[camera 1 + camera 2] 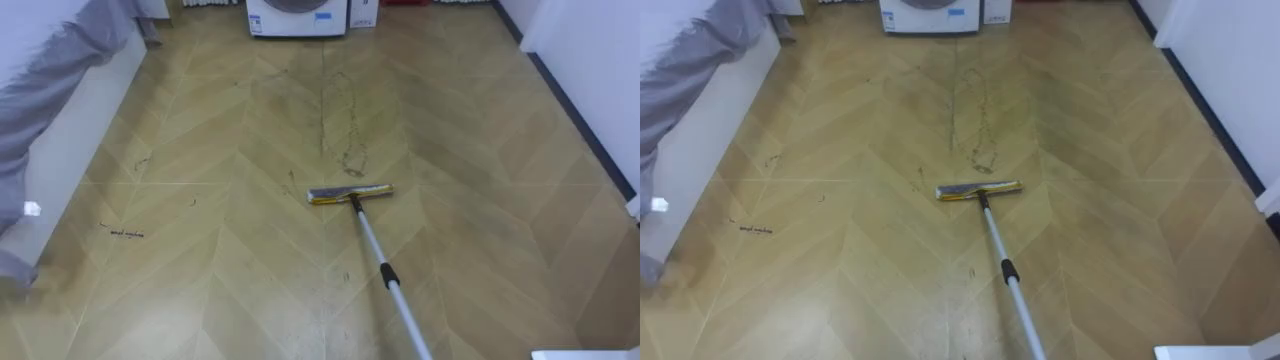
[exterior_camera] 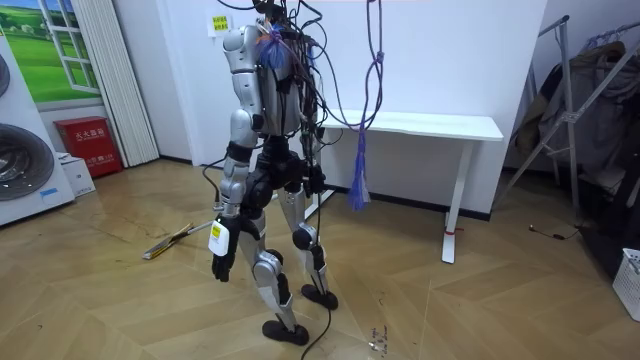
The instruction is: Mop floor
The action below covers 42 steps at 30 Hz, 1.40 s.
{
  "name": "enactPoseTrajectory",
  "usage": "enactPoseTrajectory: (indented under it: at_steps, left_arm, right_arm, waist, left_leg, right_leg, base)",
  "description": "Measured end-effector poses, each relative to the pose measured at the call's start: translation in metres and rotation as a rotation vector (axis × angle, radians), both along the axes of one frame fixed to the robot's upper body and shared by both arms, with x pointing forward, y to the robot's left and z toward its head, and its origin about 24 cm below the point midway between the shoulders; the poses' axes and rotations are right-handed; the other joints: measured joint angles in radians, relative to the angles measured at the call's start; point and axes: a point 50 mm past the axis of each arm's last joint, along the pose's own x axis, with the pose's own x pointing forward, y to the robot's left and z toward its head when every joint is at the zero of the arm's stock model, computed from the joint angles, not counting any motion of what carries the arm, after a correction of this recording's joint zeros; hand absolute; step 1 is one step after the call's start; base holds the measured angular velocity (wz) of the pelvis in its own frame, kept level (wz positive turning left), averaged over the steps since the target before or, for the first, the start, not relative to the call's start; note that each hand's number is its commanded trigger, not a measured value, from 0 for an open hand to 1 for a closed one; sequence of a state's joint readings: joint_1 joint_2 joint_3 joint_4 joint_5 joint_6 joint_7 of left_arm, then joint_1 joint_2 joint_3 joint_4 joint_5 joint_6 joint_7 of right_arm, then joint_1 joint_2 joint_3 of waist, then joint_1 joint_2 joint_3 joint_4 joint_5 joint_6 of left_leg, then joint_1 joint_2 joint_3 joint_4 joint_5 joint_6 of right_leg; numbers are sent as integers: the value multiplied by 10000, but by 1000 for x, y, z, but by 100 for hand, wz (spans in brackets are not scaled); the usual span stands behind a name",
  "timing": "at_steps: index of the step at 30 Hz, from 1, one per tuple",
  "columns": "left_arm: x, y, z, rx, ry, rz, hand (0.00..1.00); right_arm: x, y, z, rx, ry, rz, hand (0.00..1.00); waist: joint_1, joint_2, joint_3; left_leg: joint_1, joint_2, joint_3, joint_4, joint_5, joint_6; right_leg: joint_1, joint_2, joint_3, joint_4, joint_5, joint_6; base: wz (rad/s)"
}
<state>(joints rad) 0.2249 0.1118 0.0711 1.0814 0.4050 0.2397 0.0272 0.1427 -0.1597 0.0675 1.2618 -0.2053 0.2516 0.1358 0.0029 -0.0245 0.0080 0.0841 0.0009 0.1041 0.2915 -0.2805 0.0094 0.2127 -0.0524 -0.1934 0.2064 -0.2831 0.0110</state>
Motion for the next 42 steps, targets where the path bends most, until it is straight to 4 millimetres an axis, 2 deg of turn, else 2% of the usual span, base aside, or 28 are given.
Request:
enactPoseTrajectory:
  at_steps: [12,21,24,26,27,28,29,30,33,36,38,42]
  left_arm:
    - [0,-1,0,-38,28,-124,0]
    - [6,0,0,-23,-105,-186,0]
    - [13,0,0,-23,-283,-253,0]
    - [18,-1,0,-28,-419,-352,0]
    - [22,-2,0,-31,-499,-514,0]
    - [25,-3,0,-36,-544,-581,0]
    - [29,-3,1,-37,-653,-679,0]
    - [34,-2,1,-6,-790,-873,0]
    - [42,-2,2,62,-1074,-1039,0]
    - [51,-3,3,262,-1519,-1225,0]
    - [58,-4,4,373,-1809,-1340,0]
    - [64,-9,3,388,-1946,-1447,0]
  right_arm:
    - [0,0,0,90,90,-29,100]
    - [4,1,0,288,39,-101,100]
    - [9,2,0,302,-43,-27,100]
    - [13,1,0,281,-136,41,100]
    - [17,0,0,249,-223,65,100]
    - [19,-1,0,229,-269,76,100]
    - [22,-1,0,200,-332,86,100]
    - [25,-1,1,131,-422,79,100]
    - [29,-2,1,-25,-630,-12,100]
    - [34,-3,1,-246,-856,-5,100]
    - [40,-3,1,-415,-1164,9,100]
    - [46,-5,2,-805,-1511,-253,100]
  waist:
    - [-5,15,1]
    - [6,-70,20]
    - [16,-75,32]
    - [0,-51,17]
    - [1,30,-31]
    - [-7,-19,-37]
    - [-19,55,-48]
    - [-23,44,-47]
    - [-29,68,11]
    - [-27,133,37]
    - [-31,218,27]
    - [40,359,89]
  left_leg:
    - [6,-2,-13,-17,0,-1]
    - [-137,11,-53,1,1,-2]
    - [-409,22,-54,48,7,-9]
    - [-760,39,-77,198,6,-8]
    - [-976,48,-77,369,9,-4]
    - [-1112,55,-78,450,8,-4]
    - [-1343,56,-102,570,10,-2]
    - [-1523,61,-110,624,14,5]
    - [-1851,59,-192,709,39,32]
    - [-2247,79,-220,865,42,38]
    - [-2841,114,-239,1073,56,60]
    - [-3547,133,-258,1350,90,109]
  right_leg:
    - [-5,2,16,-7,0,0]
    - [-151,11,31,43,-1,1]
    - [-460,14,30,158,-1,0]
    - [-767,20,25,208,0,0]
    - [-1016,17,12,306,3,-5]
    - [-1134,16,3,362,3,-5]
    - [-1306,15,-14,393,3,-6]
    - [-1496,15,-21,437,4,-8]
    - [-1832,3,-56,582,4,-8]
    - [-2212,3,-88,724,3,-8]
    - [-2819,3,-122,1037,-1,-12]
    - [-3748,-53,-79,1699,-29,-38]
  base:
    - [0]
    - [0]
    - [0]
    - [2]
    - [5]
    - [6]
    - [6]
    - [5]
    - [4]
    - [0]
    - [5]
    - [0]
